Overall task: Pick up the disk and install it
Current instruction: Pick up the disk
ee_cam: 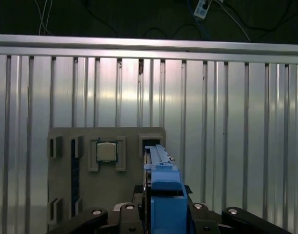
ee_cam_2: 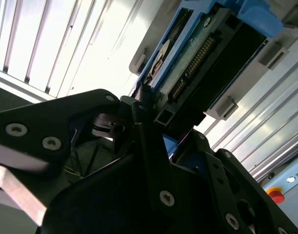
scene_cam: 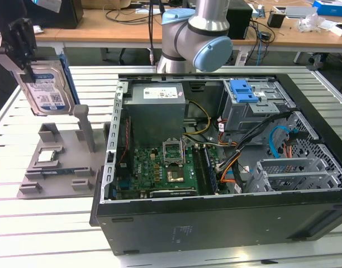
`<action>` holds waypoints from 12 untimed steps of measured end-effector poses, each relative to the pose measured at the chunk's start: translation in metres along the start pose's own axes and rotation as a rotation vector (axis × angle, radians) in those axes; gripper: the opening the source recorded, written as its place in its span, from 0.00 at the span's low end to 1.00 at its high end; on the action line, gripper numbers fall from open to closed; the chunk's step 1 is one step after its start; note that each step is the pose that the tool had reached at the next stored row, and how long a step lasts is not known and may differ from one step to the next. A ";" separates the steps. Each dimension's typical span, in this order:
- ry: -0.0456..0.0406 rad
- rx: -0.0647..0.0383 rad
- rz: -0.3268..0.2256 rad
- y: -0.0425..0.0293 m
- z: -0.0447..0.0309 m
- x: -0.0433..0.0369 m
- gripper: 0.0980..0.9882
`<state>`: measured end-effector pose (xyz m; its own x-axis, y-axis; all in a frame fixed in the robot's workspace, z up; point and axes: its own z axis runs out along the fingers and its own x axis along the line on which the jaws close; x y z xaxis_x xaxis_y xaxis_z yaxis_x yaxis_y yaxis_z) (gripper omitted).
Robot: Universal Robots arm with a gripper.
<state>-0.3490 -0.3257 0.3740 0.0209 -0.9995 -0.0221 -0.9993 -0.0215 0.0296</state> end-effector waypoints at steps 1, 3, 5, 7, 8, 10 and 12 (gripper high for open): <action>0.0000 0.000 0.000 0.0001 -0.0041 -0.0001 0.30; 0.0000 0.000 0.000 0.0003 -0.0097 -0.0005 0.30; 0.0000 0.000 0.000 0.0004 -0.0156 -0.0008 0.30; 0.0000 0.000 0.000 0.0006 -0.0225 -0.0012 0.30; 0.0000 0.000 0.000 0.0007 -0.0259 -0.0014 0.30; 0.0000 0.000 0.000 0.0009 -0.0320 -0.0017 0.30; 0.0000 0.000 0.000 0.0011 -0.0375 -0.0021 0.30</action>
<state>-0.3490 -0.3245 0.4115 0.0208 -0.9995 -0.0221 -0.9993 -0.0215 0.0295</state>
